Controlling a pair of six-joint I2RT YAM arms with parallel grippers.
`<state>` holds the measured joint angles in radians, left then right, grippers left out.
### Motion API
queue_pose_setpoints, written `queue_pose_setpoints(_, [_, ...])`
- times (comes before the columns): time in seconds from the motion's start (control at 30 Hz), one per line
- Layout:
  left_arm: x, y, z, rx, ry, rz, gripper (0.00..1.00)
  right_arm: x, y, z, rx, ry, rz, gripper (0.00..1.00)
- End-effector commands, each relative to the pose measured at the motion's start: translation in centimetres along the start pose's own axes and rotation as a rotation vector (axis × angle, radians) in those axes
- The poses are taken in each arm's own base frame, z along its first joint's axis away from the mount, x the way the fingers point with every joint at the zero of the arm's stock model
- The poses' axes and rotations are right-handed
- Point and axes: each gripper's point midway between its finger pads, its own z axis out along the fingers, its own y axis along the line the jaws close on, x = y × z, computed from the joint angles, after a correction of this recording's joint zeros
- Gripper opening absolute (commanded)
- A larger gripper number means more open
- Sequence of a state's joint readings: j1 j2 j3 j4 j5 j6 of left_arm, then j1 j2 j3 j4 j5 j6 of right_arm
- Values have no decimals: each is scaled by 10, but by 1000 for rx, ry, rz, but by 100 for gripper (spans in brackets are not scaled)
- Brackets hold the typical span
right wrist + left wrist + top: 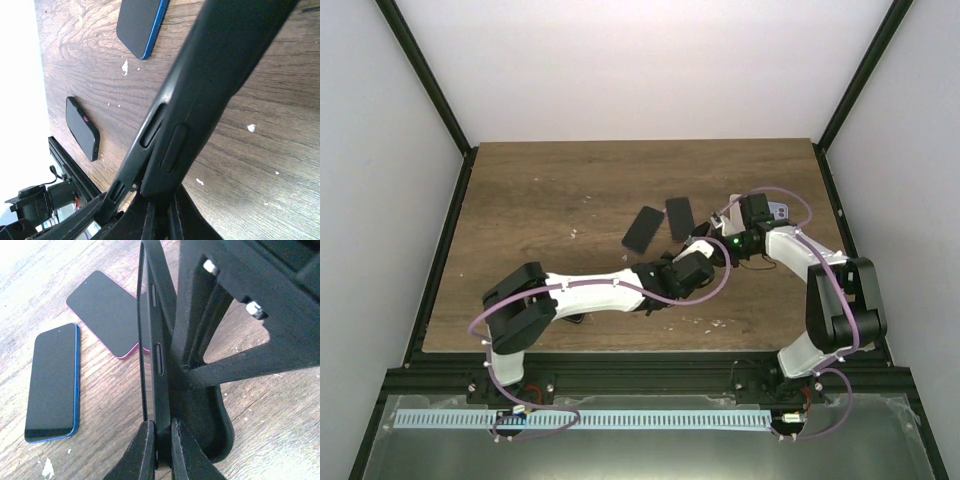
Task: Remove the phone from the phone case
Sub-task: Remove the phone case from the phone.
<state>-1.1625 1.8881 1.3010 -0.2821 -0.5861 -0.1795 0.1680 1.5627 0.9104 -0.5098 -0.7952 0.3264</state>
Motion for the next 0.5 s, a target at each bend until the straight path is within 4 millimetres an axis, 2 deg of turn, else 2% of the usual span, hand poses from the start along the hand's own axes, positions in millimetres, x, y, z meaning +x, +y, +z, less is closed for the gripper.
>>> queue_pose_setpoints(0.0, [-30,37,-19,-9,-76,-174,0,-19,-6,-14,111,-85,-111,1])
queue_pose_setpoints(0.3, [-42,74,-34,109,-123,-408,0,-42,-24,-37,310,-210,-178,1])
queue_pose_setpoints(0.47, [-51,93,-43,138,-158,-453,0,-50,-21,-41,325,-227,-183,1])
